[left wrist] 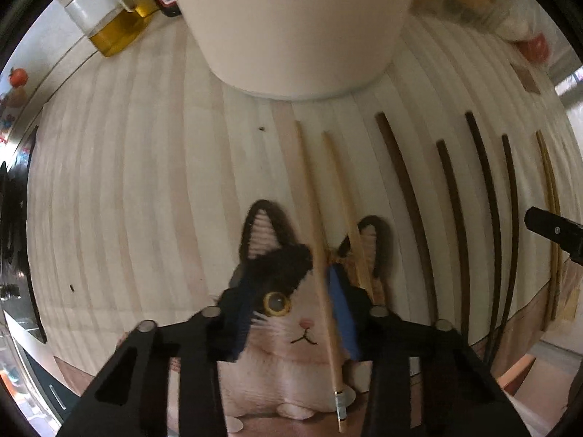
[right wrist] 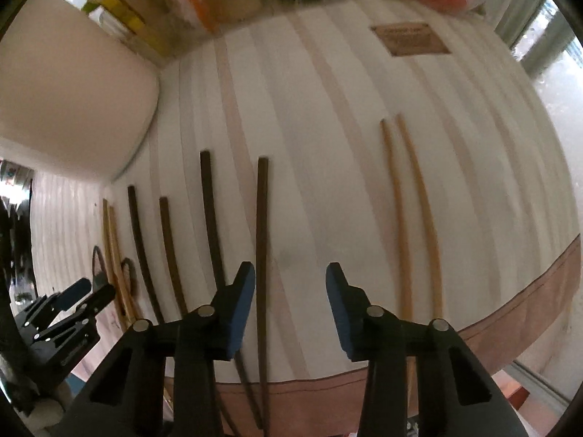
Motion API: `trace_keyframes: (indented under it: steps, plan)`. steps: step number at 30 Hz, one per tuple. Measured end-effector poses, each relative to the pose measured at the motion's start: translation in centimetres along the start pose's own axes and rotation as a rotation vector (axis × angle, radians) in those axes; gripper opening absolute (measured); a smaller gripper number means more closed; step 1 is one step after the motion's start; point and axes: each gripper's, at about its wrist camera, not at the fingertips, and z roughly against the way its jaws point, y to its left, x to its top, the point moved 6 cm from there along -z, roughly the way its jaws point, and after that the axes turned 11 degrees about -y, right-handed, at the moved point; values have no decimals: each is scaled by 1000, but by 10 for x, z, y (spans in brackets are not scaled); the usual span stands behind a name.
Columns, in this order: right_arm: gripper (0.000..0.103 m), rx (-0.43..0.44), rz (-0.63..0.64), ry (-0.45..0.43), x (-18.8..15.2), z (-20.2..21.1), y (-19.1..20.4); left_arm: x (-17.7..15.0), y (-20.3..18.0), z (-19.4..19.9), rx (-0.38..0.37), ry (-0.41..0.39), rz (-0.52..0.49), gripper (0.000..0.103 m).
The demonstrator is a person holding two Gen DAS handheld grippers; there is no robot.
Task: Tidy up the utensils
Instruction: 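Grasp a light wooden chopstick with left gripper while right grasps a dark one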
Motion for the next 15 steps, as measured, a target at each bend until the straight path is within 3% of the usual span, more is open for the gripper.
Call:
trace_keyframes:
  steps: [1, 3, 4, 8, 15]
  plan:
    - [36, 4, 14, 11, -2, -3, 3, 0, -1, 0, 4, -3, -4, 28]
    - [32, 1, 37, 22, -5, -8, 8, -1, -5, 2, 1, -4, -9, 12]
    - [23, -8, 64, 33, -7, -11, 12, -1, -5, 3, 8, -4, -9, 8]
    - [7, -68, 144, 40, -13, -13, 19, -3, 2, 4, 34, -2, 20, 5]
    - [7, -59, 164, 102, -29, -11, 13, -21, 33, 9, 13, 35, 101, 5]
